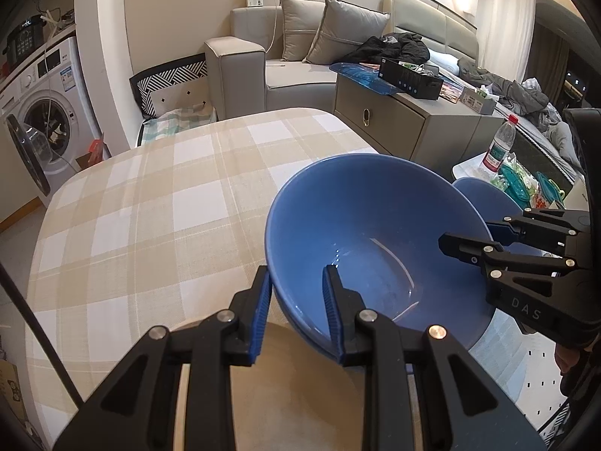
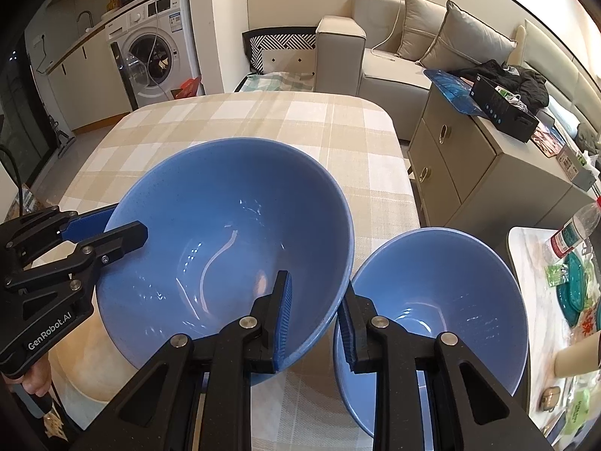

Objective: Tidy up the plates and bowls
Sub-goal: 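Hold the nested bowl rim with both grippers and settle it down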

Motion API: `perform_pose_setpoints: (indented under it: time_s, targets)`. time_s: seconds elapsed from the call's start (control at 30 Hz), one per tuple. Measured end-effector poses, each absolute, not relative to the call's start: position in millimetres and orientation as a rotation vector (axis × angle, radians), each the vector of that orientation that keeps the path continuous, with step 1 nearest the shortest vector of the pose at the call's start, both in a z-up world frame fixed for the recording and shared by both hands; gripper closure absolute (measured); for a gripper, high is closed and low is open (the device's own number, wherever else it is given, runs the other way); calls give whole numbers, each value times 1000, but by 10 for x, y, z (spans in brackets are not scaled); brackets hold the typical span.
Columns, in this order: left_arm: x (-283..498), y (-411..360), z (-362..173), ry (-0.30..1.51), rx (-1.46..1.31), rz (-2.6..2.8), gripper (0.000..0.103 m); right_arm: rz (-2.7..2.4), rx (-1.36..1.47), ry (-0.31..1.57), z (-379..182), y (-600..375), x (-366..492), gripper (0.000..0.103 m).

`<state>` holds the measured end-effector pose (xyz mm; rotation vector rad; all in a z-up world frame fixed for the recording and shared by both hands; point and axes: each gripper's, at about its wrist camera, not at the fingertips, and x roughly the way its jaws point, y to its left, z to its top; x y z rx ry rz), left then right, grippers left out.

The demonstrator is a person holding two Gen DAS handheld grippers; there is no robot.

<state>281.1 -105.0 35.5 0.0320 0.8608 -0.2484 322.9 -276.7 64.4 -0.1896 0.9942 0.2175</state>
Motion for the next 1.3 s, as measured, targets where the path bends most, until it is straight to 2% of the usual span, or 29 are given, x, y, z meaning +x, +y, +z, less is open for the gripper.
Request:
perform_pose_setpoints:
  time_s: [1.3]
  targets:
    - [2848, -1092, 216, 893, 86, -248, 78, 136, -392, 944, 514, -2571, 3176, 76]
